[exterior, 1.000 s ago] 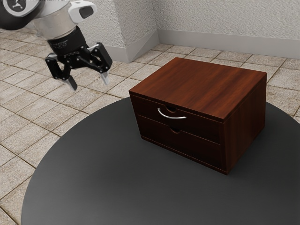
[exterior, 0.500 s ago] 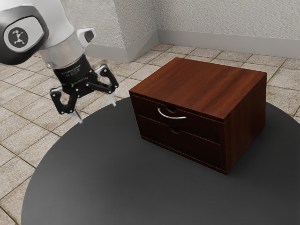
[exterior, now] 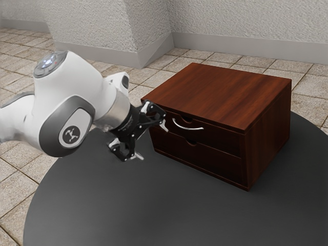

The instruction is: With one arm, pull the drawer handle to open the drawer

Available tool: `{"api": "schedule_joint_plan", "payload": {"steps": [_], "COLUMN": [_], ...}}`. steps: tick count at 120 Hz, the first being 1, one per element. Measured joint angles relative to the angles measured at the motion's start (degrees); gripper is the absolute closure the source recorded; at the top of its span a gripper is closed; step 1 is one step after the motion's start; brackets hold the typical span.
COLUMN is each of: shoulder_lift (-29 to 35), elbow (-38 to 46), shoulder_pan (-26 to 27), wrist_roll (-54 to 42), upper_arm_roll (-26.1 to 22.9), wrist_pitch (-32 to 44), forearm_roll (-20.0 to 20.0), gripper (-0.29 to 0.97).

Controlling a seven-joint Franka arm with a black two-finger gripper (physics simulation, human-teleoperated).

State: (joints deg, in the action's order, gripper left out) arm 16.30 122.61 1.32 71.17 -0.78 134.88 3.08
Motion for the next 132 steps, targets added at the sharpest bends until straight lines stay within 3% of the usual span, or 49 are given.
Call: {"api": "schedule_joint_plan", "payload": {"steps": [58,132], "shoulder_lift": [-1.62,-5.27], "elbow": [3.12,2.14], "shoulder_pan": [1.21,0.39], "wrist_roll": [6.97,10.67], "upper_arm_roll": [0.26,0.41], "wrist_pitch": [12.27,15.32], "forearm_roll": [0.36,0.43], "gripper": [0.00,0.00]}}
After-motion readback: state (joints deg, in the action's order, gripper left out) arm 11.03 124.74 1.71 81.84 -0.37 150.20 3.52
